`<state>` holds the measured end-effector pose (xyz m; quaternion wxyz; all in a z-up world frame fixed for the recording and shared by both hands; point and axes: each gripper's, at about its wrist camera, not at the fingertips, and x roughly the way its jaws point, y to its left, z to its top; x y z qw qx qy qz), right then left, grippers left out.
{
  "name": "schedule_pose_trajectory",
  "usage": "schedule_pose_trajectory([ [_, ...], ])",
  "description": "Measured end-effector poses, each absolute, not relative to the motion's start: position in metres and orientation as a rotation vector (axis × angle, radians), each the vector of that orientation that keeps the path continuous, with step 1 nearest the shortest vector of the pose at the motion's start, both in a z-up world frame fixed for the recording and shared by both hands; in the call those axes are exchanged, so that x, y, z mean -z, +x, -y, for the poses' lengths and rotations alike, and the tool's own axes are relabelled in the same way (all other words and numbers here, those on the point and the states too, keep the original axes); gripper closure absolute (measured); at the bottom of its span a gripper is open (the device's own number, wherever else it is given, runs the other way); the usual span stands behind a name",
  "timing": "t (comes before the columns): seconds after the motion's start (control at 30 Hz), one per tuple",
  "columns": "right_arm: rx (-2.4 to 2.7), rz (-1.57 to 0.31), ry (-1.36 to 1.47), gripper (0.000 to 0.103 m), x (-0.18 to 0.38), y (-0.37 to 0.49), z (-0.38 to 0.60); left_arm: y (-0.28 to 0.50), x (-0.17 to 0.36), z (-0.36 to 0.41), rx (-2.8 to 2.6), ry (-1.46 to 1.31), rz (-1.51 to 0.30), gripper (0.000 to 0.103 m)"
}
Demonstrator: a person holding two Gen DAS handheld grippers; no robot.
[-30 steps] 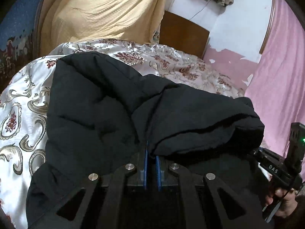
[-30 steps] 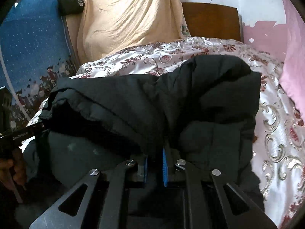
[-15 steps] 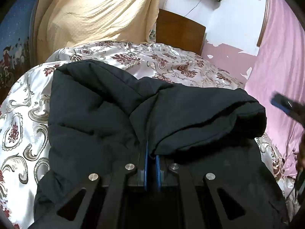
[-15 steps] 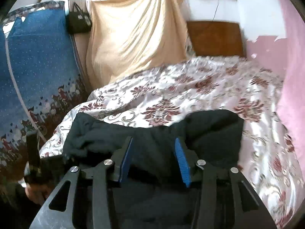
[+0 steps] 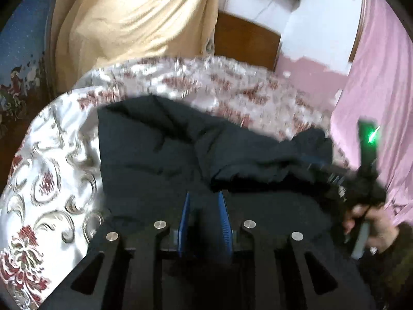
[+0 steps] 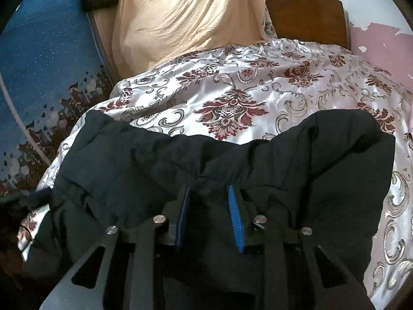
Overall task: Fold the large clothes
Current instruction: 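Lift the hem with both grippers and fold it toward the collar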
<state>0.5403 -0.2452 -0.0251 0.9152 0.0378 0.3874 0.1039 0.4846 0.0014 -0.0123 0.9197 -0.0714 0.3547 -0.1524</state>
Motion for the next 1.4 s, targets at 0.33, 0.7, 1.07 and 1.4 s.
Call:
schedule_pose_trajectory([
  [0.33, -0.241, -0.764, -0.017, 0.078, 0.036, 0.536, 0.243, 0.576, 0.029, 0.07, 0.415, -0.059, -0.842, 0.072],
  [0.7, -0.251, -0.746, -0.105, 0.078, 0.062, 0.558, 0.237, 0.58, 0.079, 0.078, 0.398, 0.032, -0.732, 0.07],
  [1.07, -0.217, -0.689, -0.099, 0.078, 0.068, 0.559, 0.236, 0.581, 0.084, 0.07, 0.39, -0.018, -0.702, 0.07],
  [1.4, -0.231, -0.721, -0.002, 0.073, 0.067, 0.536, 0.236, 0.558, 0.083, 0.072, 0.342, 0.054, -0.743, 0.065],
])
